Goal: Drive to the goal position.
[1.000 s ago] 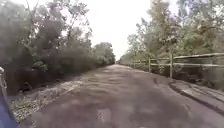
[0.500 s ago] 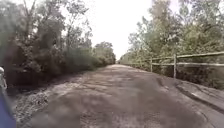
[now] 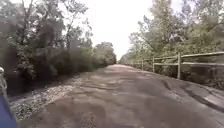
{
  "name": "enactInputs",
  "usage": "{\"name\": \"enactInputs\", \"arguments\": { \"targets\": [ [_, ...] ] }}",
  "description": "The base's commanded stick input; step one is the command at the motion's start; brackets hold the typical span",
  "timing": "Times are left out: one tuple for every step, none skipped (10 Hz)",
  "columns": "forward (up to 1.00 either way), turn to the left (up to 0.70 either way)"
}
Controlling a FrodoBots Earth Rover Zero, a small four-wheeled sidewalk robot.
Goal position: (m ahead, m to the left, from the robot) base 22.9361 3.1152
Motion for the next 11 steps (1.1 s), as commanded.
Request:
{"name": "enactInputs", "arguments": {
  "targets": [
    [0.7,0.0],
    [0.7,0.0],
    [0.7,0.0],
    [0.7,0.0],
    [0.7,0.0],
    [0.7,-0.04],
    [0.7,-0.17],
    [0.7,-0.12],
    [0.7,-0.05],
    [0.7,0.0],
    [0.7,0.0]
  ]
}}
